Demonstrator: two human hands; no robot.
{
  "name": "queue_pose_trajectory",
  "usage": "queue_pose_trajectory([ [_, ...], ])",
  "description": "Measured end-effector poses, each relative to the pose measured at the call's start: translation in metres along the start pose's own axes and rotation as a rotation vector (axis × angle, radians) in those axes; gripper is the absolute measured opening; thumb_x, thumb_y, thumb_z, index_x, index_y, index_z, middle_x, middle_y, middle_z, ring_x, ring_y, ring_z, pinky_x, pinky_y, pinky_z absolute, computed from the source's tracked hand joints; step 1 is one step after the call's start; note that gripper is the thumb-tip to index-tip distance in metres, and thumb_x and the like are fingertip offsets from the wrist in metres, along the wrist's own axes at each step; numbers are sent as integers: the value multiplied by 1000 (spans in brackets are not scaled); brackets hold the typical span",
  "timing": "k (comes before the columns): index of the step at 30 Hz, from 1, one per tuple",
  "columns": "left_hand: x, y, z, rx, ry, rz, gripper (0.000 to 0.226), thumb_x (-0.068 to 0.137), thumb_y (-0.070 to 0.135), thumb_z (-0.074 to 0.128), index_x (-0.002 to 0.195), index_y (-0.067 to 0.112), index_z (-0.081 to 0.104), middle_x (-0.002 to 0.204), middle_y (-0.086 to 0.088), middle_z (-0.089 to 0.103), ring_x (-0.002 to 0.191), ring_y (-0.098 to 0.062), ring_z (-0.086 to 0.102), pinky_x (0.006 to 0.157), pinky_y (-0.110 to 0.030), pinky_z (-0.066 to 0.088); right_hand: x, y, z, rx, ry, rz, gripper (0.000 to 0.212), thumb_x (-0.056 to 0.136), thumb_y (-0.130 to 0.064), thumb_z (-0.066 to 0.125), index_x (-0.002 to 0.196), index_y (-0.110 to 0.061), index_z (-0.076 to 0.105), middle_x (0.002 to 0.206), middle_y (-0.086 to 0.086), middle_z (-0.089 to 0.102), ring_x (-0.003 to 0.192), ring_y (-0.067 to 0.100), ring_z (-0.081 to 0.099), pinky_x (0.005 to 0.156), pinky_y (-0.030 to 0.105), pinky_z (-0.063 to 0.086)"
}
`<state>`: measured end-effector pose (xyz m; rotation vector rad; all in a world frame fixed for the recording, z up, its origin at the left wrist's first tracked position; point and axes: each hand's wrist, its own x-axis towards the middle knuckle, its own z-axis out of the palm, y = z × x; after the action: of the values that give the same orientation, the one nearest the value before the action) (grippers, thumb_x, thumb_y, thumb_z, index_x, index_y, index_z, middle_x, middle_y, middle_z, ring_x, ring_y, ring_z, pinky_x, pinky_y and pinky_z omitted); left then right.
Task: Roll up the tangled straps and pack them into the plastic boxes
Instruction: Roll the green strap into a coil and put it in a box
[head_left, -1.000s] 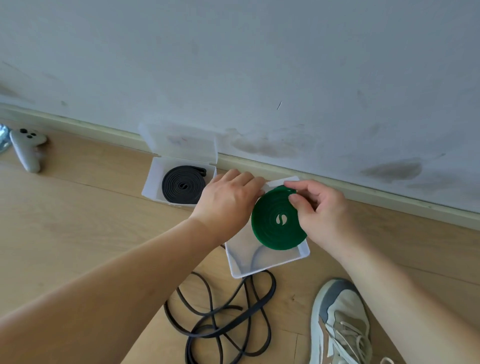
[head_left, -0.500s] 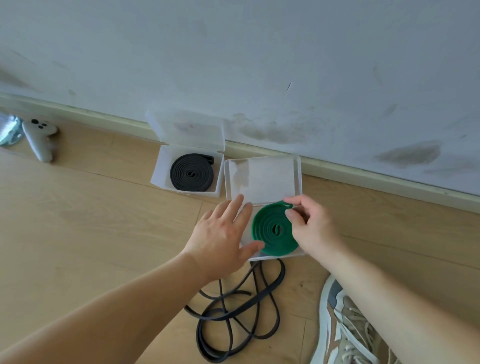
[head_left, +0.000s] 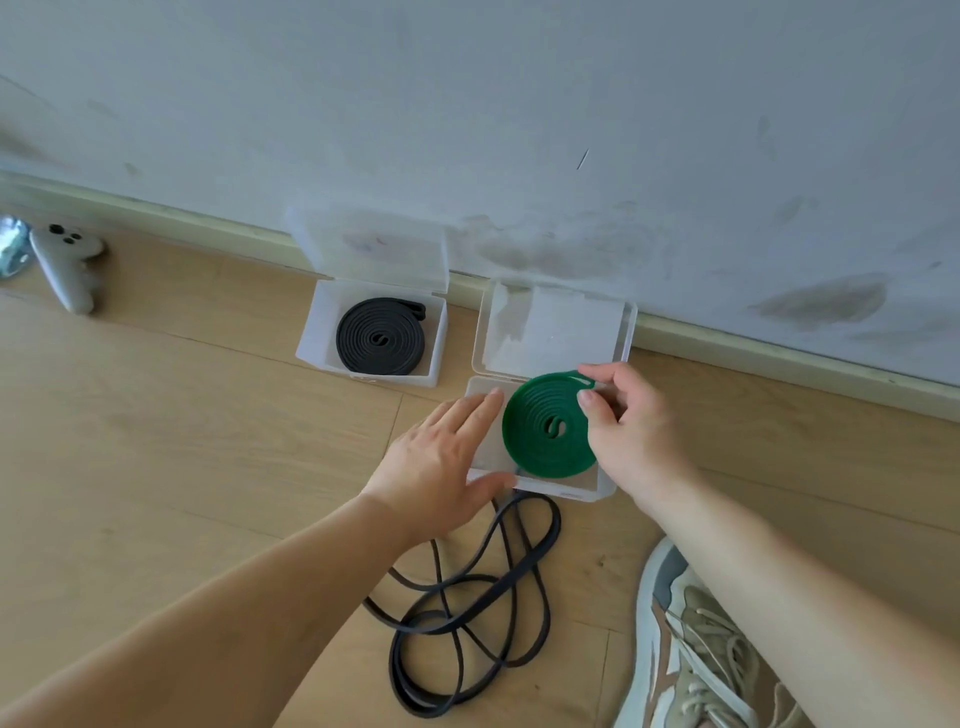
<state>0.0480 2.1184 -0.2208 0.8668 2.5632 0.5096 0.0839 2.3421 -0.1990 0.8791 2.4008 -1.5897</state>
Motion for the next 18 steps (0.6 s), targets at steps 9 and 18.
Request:
queue_pose_trajectory([
  [9,-5,5,21,-46,60,4,70,100,41,61,160,20,31,158,4,46,148,-18,38,109,-38,49,-4,1,9,-62,-31,4,23,104,-14,57,120,-27,66,100,-4,69,93,10,64,70,16,48],
  [18,5,5,27,-82,154,-41,88,89,39,77,159,8,34,161,-11,43,147,-29,45,108,-33,45,-8,5,11,-242,61,-308,20,99,-3,61,115,-12,68,118,-1,70,109,11,62,91,-1,39],
])
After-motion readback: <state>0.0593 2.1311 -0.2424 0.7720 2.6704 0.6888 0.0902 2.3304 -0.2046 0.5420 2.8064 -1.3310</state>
